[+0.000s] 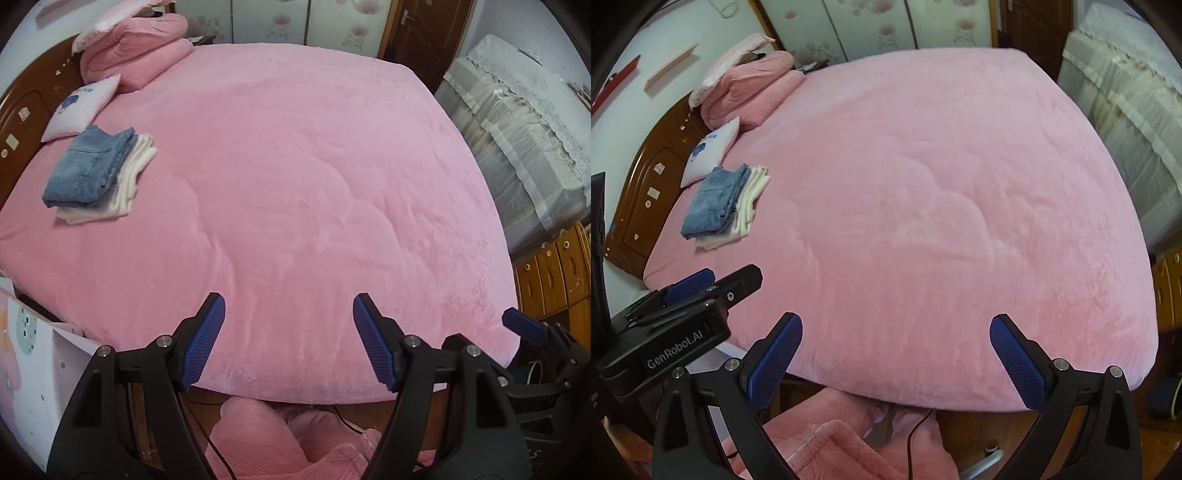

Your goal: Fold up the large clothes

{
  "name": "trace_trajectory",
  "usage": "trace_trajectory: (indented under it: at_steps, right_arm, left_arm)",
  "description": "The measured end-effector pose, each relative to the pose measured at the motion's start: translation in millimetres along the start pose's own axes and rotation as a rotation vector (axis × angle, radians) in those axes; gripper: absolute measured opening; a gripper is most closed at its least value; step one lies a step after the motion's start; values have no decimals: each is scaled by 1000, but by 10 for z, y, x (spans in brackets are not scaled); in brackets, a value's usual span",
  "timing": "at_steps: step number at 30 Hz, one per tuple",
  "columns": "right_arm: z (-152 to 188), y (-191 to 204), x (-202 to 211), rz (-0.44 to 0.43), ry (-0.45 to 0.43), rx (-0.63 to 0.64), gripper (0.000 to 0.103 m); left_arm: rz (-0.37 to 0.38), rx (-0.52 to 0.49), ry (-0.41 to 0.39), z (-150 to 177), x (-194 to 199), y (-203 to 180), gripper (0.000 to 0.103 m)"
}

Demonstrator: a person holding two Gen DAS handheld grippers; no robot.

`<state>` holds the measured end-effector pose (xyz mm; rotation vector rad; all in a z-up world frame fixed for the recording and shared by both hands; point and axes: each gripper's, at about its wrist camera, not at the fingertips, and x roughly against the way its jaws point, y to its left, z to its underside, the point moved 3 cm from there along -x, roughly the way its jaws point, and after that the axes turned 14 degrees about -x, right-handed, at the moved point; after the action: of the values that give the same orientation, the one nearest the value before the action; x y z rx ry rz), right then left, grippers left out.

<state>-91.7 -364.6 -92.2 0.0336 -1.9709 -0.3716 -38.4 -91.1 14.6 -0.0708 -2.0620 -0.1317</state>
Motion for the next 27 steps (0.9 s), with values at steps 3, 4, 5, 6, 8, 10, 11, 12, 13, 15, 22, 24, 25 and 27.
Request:
trace_trajectory:
  at_steps: [3, 4, 5, 6, 8, 10, 11, 12, 13, 15, 22, 24, 25, 27]
  right_arm:
    - [-29, 63, 136, -6, -8, 23, 102]
    - [-39, 96, 160, -5, -10, 27, 103]
    - [-33, 126, 189, -5, -11, 31, 103]
    - [-53, 147, 252, -3, -13, 32, 103]
    - [-68, 161, 283, -1, -18, 29, 103]
    - [-59, 178, 309, 6, -23, 20, 103]
    - [-100, 133, 254, 6, -24, 20, 103]
    - [-106, 126, 260, 9, -26, 18, 103]
    - [-116, 122, 261, 9, -27, 17, 103]
    - [-133, 123, 255, 8, -26, 18, 103]
    - [-131, 151, 269, 34, -46, 17, 103]
    - [-120, 157, 283, 42, -47, 21, 103]
    - [-121, 144, 294, 45, -47, 23, 103]
    - [-117, 109, 315, 54, -43, 22, 103]
  left_arm:
    - [-9, -4, 10, 46, -5, 12, 71]
    - [-14, -11, 12, 53, -15, 26, 74]
    - [-32, -19, 16, 66, -18, 36, 77]
    - [-46, -26, 19, 78, -14, 36, 82]
    - [-52, -30, 19, 90, -10, 48, 84]
    - [-47, -35, 15, 112, 5, 54, 86]
    - [-46, -35, 14, 125, 12, 62, 86]
    - [-48, -35, 16, 120, -2, 69, 89]
    - [-51, -32, 18, 134, 2, 77, 92]
    - [-60, -22, 25, 145, 7, 99, 102]
    - [-62, -20, 23, 156, 33, 103, 102]
    - [-65, -22, 25, 161, 22, 118, 102]
    - [-64, -21, 24, 160, 8, 121, 102]
    - [-63, -16, 23, 161, -6, 120, 102]
